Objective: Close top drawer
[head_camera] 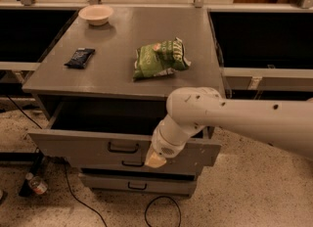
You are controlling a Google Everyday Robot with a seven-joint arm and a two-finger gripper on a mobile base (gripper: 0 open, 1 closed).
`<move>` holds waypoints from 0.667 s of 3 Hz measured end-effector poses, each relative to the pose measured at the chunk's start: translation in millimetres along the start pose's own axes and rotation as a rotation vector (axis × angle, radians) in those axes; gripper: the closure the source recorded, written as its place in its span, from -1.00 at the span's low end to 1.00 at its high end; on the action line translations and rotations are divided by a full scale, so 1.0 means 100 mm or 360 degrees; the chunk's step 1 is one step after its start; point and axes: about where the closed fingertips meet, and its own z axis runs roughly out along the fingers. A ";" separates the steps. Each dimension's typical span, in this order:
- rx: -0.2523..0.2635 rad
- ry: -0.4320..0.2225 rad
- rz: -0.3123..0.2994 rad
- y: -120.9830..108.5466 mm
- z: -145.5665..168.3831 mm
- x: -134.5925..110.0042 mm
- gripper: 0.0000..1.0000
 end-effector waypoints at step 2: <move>0.0016 -0.0022 0.0034 -0.28 0.02 -0.11 1.00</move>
Offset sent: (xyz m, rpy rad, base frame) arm 0.0468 0.0079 0.0023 0.0195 -0.0050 -0.0475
